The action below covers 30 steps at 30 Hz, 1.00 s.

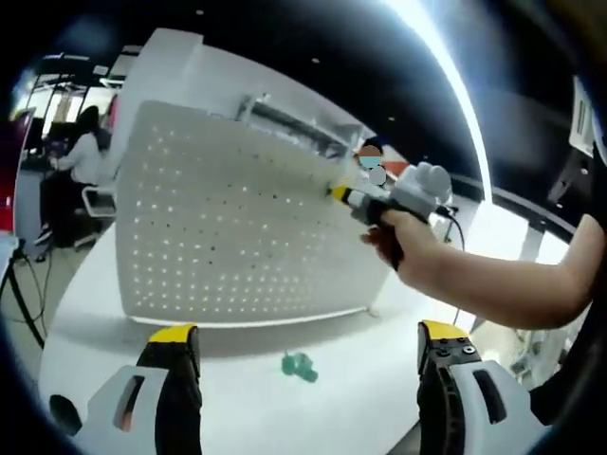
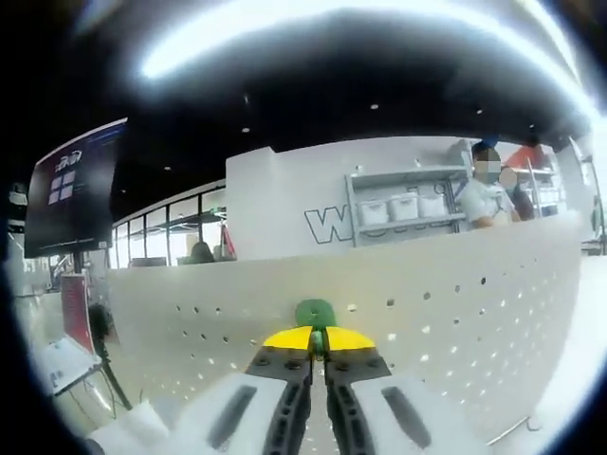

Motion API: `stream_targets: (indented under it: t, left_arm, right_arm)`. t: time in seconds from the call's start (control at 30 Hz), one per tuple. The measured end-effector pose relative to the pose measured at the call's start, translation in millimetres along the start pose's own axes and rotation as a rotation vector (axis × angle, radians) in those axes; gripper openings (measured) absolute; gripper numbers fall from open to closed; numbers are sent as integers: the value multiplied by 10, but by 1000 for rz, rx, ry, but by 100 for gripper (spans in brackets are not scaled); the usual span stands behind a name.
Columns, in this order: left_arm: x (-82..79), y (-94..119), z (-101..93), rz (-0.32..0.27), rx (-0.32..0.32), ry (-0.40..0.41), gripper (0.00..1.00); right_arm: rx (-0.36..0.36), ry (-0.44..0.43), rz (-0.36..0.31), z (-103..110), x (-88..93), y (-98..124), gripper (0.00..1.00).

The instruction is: Insert the hook assembly into the mounting plate slot until the hook locks in place.

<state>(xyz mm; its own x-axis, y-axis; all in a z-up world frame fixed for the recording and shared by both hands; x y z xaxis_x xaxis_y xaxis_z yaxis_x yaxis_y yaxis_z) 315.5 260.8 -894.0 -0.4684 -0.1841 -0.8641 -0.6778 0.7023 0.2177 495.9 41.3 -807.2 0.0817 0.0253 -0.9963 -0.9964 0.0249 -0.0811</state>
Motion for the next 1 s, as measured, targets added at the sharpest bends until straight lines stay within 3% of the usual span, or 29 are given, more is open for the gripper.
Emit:
stream_targets:
  t: [0.2, 0.67, 1.0]
  left_arm:
    - [11, 0, 14, 1, -2, 9, 95]
    - [14, 1, 20, 10, 0, 10, 93]
    - [14, -17, 48, 13, -8, 15, 93]
  right_arm:
    - [7, -54, -29, 6, -5, 42, 0]
    - [5, -48, -66, 1, -27, 47, 0]
    - [12, -12, -56, 21, 18, -10, 0]
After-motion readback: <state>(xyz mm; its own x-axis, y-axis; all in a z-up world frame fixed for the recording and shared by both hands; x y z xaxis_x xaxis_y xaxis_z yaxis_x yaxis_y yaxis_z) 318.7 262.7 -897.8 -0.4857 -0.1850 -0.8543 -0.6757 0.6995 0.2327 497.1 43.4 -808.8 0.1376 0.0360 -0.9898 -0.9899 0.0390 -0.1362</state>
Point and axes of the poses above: the point that each gripper's makers call its tool centre point, and the gripper's own axes: y roughly backward along the fingers, z roughly to its left, x roughly out of its underside, the point moved 2 cm from there along y, roughly backward along the fingers, and after that the axes turned 6 degrees about y, right-handed, at the moved point
